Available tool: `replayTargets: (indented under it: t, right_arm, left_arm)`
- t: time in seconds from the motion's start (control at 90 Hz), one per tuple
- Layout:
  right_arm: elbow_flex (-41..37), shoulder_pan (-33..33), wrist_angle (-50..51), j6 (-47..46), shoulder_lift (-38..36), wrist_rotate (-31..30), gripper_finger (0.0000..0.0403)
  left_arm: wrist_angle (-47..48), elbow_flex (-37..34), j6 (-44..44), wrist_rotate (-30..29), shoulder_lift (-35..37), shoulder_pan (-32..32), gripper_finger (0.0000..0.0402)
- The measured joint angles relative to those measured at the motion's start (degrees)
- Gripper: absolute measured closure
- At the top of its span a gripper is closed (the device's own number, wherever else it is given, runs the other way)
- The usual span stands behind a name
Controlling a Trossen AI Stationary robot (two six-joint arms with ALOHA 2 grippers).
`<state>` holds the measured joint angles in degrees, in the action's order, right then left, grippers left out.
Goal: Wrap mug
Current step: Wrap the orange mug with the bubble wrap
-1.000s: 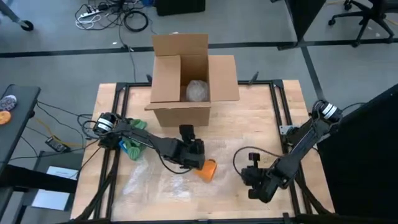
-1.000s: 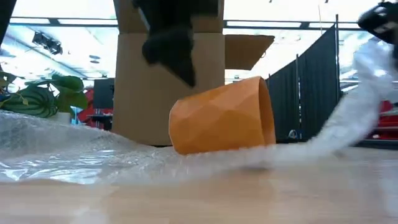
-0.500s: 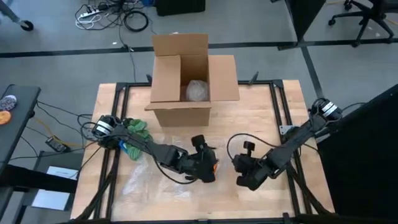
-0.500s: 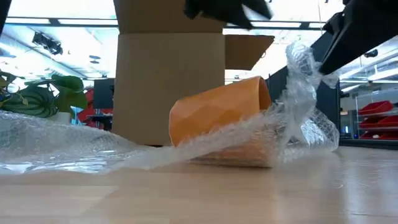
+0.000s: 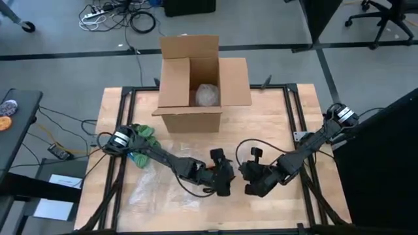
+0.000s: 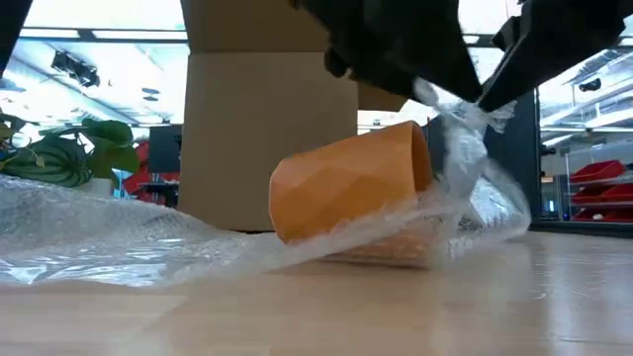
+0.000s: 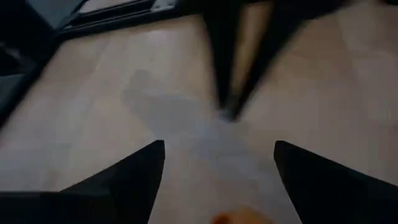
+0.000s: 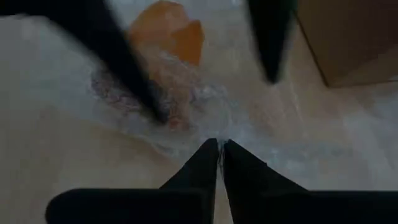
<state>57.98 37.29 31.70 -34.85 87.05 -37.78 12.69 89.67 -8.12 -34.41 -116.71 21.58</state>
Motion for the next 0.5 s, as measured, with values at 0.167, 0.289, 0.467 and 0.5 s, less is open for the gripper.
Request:
replayTargets:
  t: [0.167, 0.289, 0.467, 0.5]
  right_arm:
    - [0.0, 0.14, -1.57, 0.66, 0.0, -0.15, 0.0403]
    - [0.0, 0.52, -4.12, 3.54, 0.0, -0.08, 0.0403]
    - [0.0, 2.17, -6.14, 6.95, -0.13, -0.13, 0.0392]
    - [0.0, 2.54, -5.93, 6.97, -0.29, -0.15, 0.0387]
  left_arm:
    - [-0.64, 0.02, 0.28, 0.1, -0.68, 0.22, 0.0112]
    - [-0.46, 0.02, 1.73, 0.1, -1.01, -0.16, 0.0116]
    - [-1.4, 0.02, 1.82, -0.17, -1.21, -0.32, 0.0178]
    - [-1.43, 0.02, 1.84, -0.17, -1.22, -0.28, 0.02]
